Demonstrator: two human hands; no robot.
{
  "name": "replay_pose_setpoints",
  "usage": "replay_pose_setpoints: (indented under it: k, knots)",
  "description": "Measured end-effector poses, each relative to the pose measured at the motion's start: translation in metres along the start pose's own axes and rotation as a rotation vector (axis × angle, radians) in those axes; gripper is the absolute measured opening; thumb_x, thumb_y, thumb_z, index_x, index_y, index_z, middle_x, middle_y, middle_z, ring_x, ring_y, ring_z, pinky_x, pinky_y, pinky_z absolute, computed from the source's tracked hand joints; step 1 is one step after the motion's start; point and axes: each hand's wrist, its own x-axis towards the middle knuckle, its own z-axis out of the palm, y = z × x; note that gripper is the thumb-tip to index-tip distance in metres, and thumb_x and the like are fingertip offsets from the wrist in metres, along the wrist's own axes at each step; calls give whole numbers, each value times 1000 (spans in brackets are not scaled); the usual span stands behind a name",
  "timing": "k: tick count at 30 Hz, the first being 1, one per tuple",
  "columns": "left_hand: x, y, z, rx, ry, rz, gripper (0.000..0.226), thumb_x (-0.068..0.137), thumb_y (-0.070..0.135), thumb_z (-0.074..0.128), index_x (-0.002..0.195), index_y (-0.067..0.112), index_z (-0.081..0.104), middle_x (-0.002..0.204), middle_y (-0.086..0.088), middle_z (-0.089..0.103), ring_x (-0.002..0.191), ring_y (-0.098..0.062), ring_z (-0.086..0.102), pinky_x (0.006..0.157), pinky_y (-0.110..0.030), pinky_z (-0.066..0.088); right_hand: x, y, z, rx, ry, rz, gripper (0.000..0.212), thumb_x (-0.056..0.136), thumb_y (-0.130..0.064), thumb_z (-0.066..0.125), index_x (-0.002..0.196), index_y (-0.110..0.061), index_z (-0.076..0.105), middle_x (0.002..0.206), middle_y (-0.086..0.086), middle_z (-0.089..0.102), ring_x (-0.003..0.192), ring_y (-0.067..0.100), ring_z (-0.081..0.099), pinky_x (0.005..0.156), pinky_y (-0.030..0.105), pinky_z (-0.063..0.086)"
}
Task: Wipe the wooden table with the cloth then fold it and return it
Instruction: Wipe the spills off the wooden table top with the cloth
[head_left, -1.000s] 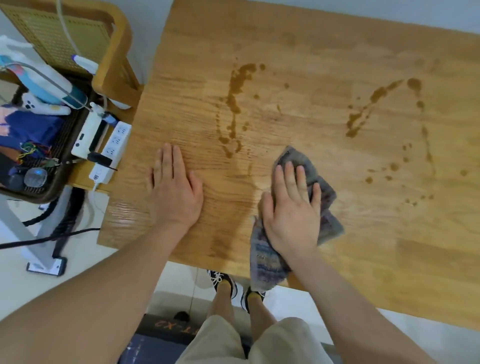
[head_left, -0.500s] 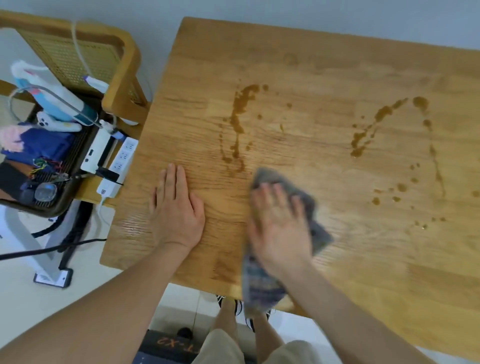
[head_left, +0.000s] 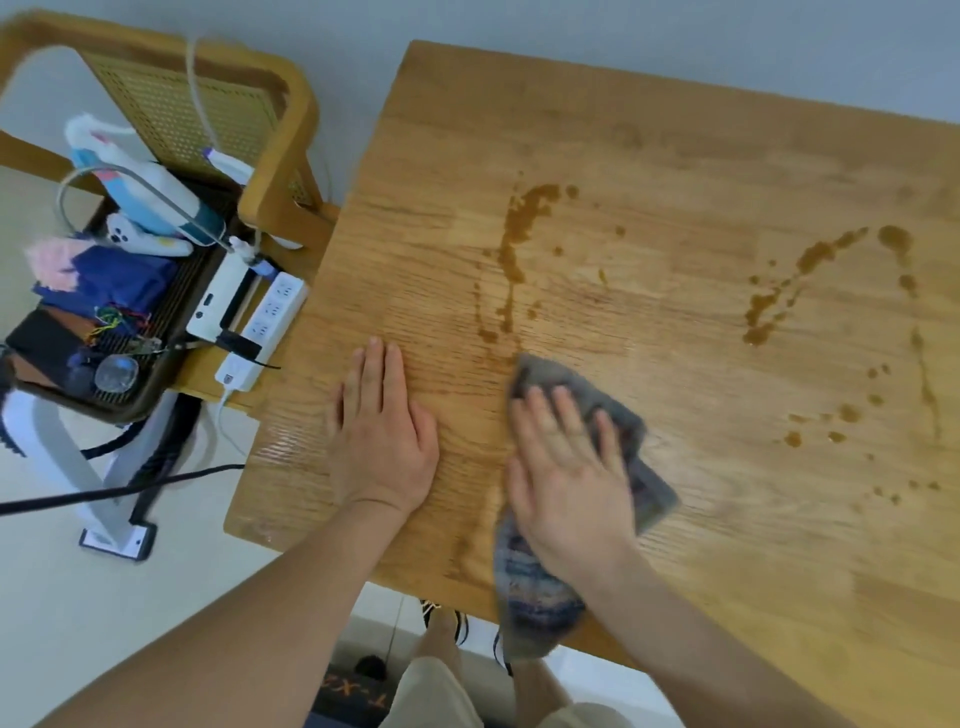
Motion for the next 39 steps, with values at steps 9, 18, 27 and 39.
replay_pose_setpoints:
  k: [9, 18, 27, 39]
  knots:
    - [0, -3, -3, -21, -21, 26, 65, 89, 35, 18, 150, 15, 21, 159, -3, 18, 146, -19, 13, 116, -41, 7, 30, 17, -5, 10, -72, -214, 49, 98, -35, 34, 142, -21, 49, 149, -4, 44, 144, 14, 29, 118, 46, 23]
    - [4, -14, -19, -226, -109, 24, 59, 93, 39, 18, 149, 22, 29, 158, 4, 20, 146, -15, 13, 115, -40, 9, 58, -79, 19, 33, -17, 94, 54, 102, -38, 20, 147, -17, 41, 154, 0, 36, 146, 19, 24, 118, 51, 21]
    - [96, -73, -35, -255, 3, 169, 47, 94, 31, 49, 137, 13, 40, 140, -9, 40, 123, -28, 37, 99, -43, 36, 77, -9, -8, 12, 72, 586, 55, 101, -40, 22, 153, -21, 28, 161, -3, 21, 149, 14, 9, 121, 45, 9]
    - [103, -70, -37, -364, -45, 88, 50, 99, 30, 34, 146, 17, 24, 138, -8, 41, 106, -22, 52, 66, -27, 42, 102, -69, 12, 36, -6, 95, 50, 98, -37, 30, 145, -25, 43, 152, -7, 38, 145, 10, 24, 119, 45, 21]
